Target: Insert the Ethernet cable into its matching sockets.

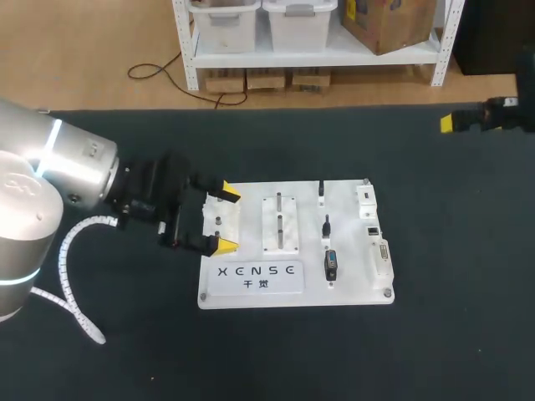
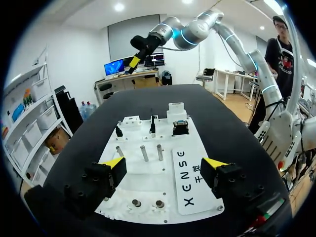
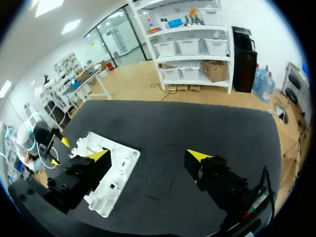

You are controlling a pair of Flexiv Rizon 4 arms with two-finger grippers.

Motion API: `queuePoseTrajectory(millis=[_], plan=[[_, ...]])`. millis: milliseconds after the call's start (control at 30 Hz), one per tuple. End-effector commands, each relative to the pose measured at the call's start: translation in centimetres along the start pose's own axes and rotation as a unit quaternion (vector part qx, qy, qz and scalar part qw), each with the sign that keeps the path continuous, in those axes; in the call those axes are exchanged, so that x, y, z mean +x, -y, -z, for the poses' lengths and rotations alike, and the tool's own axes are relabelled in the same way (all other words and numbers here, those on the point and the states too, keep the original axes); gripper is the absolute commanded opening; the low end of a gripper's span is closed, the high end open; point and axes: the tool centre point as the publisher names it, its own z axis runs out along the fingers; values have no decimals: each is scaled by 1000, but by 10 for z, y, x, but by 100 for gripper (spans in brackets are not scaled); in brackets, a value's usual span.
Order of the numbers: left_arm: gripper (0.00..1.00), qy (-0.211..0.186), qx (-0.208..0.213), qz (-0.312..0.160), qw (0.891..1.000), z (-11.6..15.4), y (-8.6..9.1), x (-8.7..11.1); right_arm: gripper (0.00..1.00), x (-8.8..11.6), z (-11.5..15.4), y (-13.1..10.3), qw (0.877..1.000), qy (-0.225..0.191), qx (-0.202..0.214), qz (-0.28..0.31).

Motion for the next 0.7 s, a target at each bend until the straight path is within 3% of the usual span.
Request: queuePoseTrajectory(millis=[33, 133, 300, 567, 700], plan=[[100, 1, 0, -1, 1000, 0, -1, 1, 100, -2, -11, -48, 998, -30, 52, 15], [100, 1, 0, -1, 1000, 0, -1, 1, 100, 1, -20, -81, 994, -69, 75, 34], [100, 1, 0, -1, 1000, 0, -1, 1, 100, 19, -35, -116, 985, -124, 117, 27], [100, 1, 0, -1, 1000, 0, -1, 1, 100, 58, -66, -139, 962, -190, 196, -22], [100, 1, 0, -1, 1000, 0, -1, 1, 100, 71, -82, -155, 952, -210, 222, -17]])
